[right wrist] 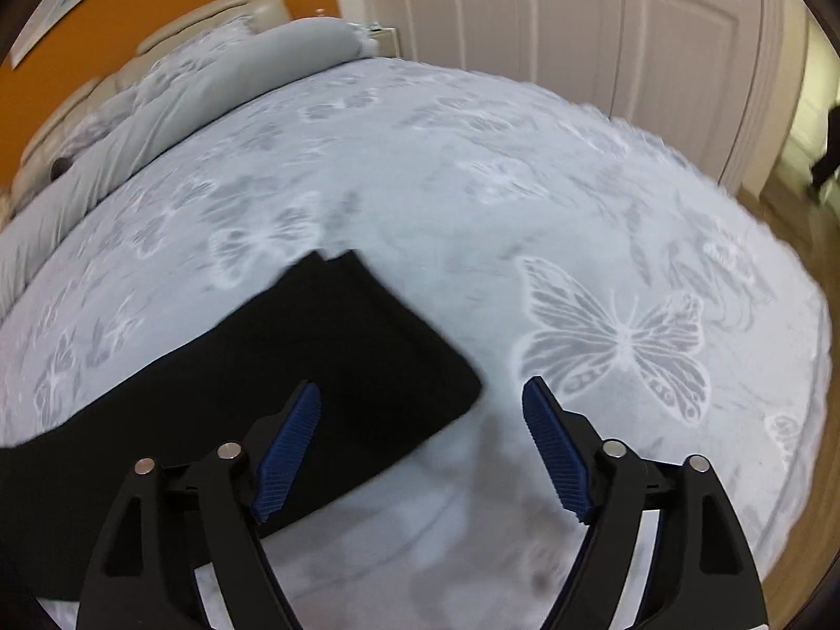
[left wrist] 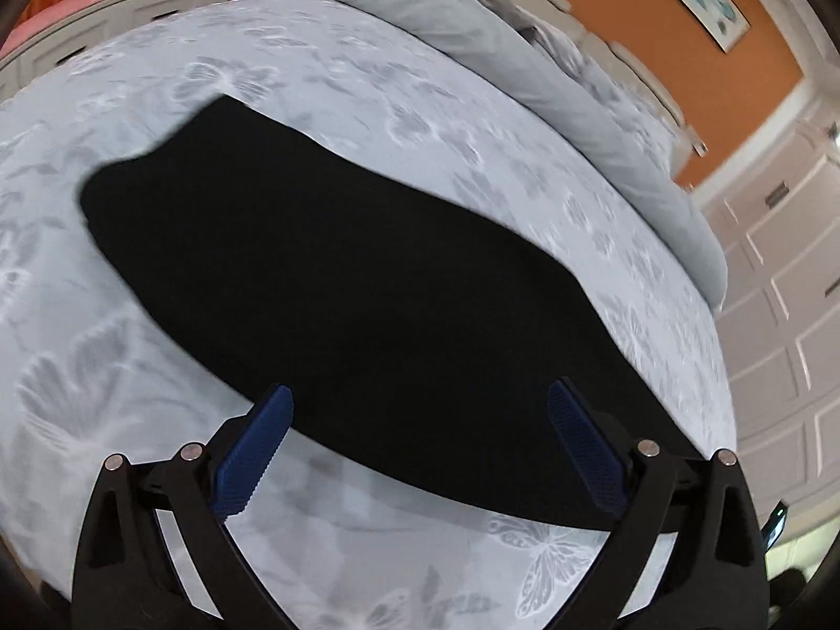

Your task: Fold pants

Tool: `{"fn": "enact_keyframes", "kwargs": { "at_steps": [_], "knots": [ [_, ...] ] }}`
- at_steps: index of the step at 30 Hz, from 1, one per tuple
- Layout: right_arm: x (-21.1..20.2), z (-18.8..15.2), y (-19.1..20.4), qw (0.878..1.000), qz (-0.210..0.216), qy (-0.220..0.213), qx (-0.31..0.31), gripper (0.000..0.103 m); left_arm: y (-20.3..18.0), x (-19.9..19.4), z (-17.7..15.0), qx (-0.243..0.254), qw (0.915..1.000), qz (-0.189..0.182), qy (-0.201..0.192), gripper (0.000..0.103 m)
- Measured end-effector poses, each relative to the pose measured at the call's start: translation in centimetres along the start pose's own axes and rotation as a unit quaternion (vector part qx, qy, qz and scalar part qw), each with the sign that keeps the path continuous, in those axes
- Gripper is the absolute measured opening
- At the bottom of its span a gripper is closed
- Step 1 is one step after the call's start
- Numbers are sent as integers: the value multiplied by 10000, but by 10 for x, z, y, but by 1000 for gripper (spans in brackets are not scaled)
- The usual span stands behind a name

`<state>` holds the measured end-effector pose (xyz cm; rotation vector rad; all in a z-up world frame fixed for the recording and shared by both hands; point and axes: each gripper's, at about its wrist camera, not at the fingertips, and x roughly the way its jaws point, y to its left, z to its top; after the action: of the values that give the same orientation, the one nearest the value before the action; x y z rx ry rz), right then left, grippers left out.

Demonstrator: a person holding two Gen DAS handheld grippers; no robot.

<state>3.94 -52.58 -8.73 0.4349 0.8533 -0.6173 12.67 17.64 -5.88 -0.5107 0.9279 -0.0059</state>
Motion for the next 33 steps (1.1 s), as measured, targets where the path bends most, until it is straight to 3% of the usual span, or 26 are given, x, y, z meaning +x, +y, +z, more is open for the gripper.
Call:
{"fn": "enact_keyframes", "kwargs": {
  "at_steps": [4,5,7,8,9,12,14,15,16,18,20,21,23,24,25,26,28,30,32,33],
  "knots": [
    [32,-1,-6,9991,307,290,-5,87,-21,12,-1,325,9993,55,-162,96],
    [33,-2,-3,9992,346,137,-114,63,-22,12,-3,358,9991,57,-198,96],
    [32,7,6,9953,891,229,-317,17,-31,17,-2,475,9985,115,-261,96],
    [26,15,4,9922,1211,267,-94,16,-31,18,-1,540,9980,149,-292,96],
    [15,22,5,9918,1271,88,-11,16,-33,20,-2,635,9971,229,-346,96],
    [2,32,2,9934,1083,-168,-352,19,-39,21,-5,992,9929,444,-475,96],
    [43,17,-10,9961,753,367,-292,27,-45,25,-7,1243,9892,582,-518,96],
    [44,10,-12,9956,880,127,-289,31,-48,27,-8,1346,9870,678,-550,96],
    [34,14,-6,9963,706,55,-486,46,-49,28,-8,1418,9856,736,-560,96],
    [14,26,4,9975,319,-81,-629,56,-48,30,-9,1419,9859,742,-493,96],
    [-15,31,12,9936,662,-697,-594,77,-45,31,-9,1336,9878,690,-406,96],
    [-20,33,17,9919,728,-795,-670,78,-44,31,-9,1297,9886,663,-379,96],
    [-8,35,30,9913,789,-633,-843,76,-41,31,-10,1256,9892,663,-360,96],
    [6,33,33,9916,851,-412,-883,68,-40,32,-10,1264,9890,686,-358,96],
    [27,30,36,9923,840,-65,-912,21,-40,32,-11,1263,9888,705,-354,96],
    [42,25,37,9931,660,206,-951,9,-39,32,-11,1257,9889,709,-342,96],
    [46,32,31,9947,653,161,-778,9,-38,33,-12,1242,9890,743,-314,96],
    [32,44,32,9968,513,105,-606,17,-36,33,-12,1205,9893,762,-301,96],
    [-6,46,64,9949,255,-445,-871,20,-33,34,-9,1119,9903,783,-265,96],
    [-17,43,82,9909,563,-535,-1095,20,-30,34,-8,1062,9908,804,-259,96]
  ]
}}
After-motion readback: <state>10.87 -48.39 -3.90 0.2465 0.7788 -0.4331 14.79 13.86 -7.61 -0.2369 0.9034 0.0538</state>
